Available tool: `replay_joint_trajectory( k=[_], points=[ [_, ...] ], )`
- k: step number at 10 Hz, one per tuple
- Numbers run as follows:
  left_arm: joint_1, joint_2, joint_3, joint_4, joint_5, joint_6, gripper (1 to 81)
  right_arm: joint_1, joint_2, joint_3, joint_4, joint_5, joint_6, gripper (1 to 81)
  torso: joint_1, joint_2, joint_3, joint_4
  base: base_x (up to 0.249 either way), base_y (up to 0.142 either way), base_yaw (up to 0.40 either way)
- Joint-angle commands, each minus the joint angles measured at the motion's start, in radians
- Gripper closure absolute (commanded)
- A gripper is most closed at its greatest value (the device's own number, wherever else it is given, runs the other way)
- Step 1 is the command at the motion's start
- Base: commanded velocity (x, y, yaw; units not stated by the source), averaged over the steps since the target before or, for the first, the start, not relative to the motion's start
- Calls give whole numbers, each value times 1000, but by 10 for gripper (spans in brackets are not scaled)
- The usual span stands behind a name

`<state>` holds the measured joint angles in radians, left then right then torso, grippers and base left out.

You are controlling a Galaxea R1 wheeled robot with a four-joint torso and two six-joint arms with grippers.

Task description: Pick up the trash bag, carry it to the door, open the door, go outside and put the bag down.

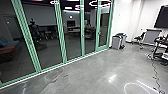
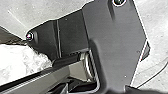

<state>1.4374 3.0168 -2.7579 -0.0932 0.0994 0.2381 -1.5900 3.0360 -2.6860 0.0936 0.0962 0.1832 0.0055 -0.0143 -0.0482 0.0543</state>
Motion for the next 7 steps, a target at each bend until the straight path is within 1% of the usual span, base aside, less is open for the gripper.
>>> replay_joint_trajectory(
  k=[1, 7],
  points=[
    [-56, -5, -2, 3, 60, 7, 811, 40, 3, 3, 6, -58, -4, 10, 0, 0, 0, 0, 126, 0, 0],
    [-55, -4, -2, 1, 60, 7, 811, 38, 3, 3, 6, -58, -4, 10, 0, 0, 0, 0, 126, 0, 0]
  ],
)
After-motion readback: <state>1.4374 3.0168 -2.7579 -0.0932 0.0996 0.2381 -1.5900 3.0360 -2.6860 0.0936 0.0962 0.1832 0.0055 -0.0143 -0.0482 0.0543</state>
